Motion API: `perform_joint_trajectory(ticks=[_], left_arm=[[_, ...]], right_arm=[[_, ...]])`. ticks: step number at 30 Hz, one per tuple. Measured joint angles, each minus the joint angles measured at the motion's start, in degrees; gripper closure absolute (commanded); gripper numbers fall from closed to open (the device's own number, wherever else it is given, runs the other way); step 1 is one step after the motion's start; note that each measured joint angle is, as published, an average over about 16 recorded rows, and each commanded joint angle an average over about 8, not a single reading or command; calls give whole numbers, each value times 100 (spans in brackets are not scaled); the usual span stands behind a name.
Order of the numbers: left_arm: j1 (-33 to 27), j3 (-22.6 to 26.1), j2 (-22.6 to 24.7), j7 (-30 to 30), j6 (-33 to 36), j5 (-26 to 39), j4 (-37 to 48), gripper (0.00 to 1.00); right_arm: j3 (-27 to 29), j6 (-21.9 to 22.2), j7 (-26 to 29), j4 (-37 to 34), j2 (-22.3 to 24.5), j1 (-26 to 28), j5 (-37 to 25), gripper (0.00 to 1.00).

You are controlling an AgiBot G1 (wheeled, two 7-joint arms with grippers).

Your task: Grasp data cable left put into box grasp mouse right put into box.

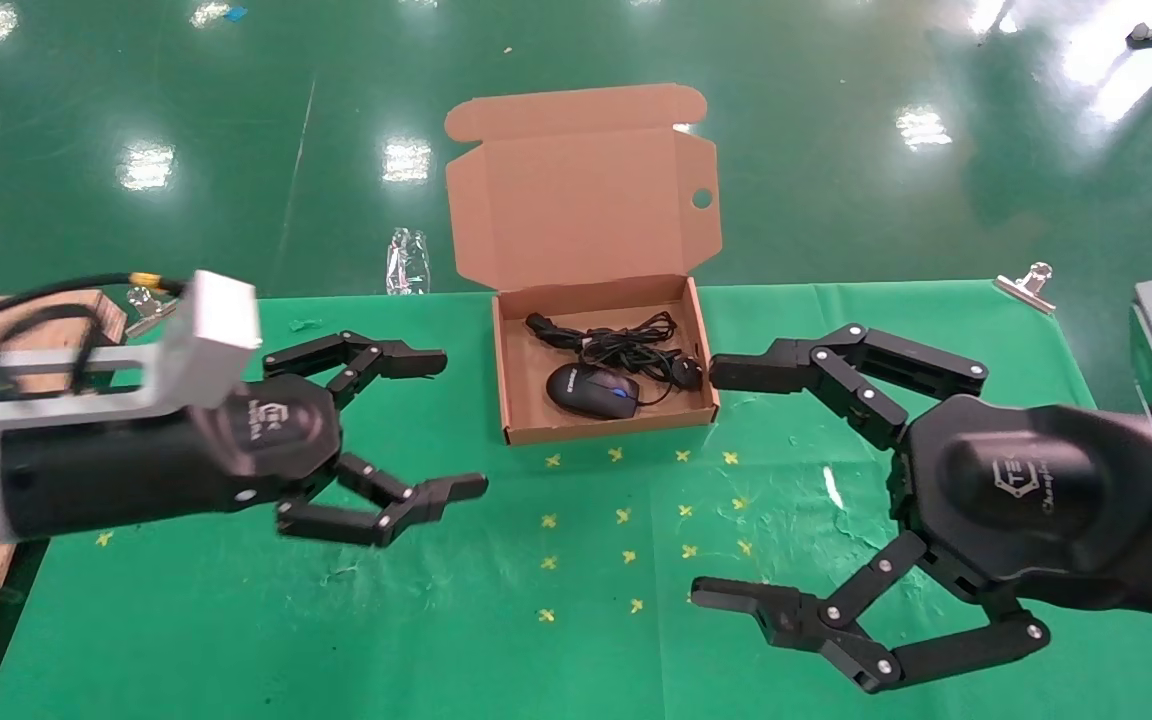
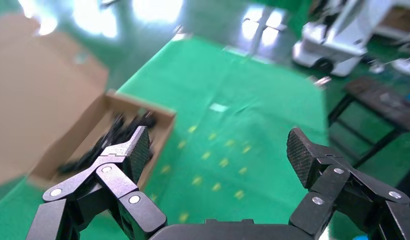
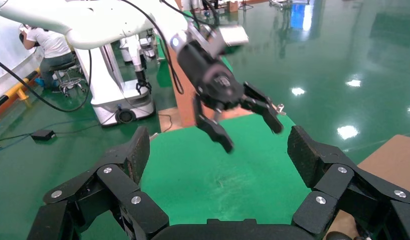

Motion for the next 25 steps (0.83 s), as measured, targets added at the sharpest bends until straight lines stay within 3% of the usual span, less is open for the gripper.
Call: perform_joint_trajectory(ticks=[12, 25], left_arm=[[290, -470, -431, 573, 950, -1643, -260, 0], [346, -553, -508, 658, 1113, -1931, -305, 0]], right_arm=[[-2, 1, -2, 0, 4, -2, 7, 0], [-3, 3, -3, -1, 6, -4, 9, 0]])
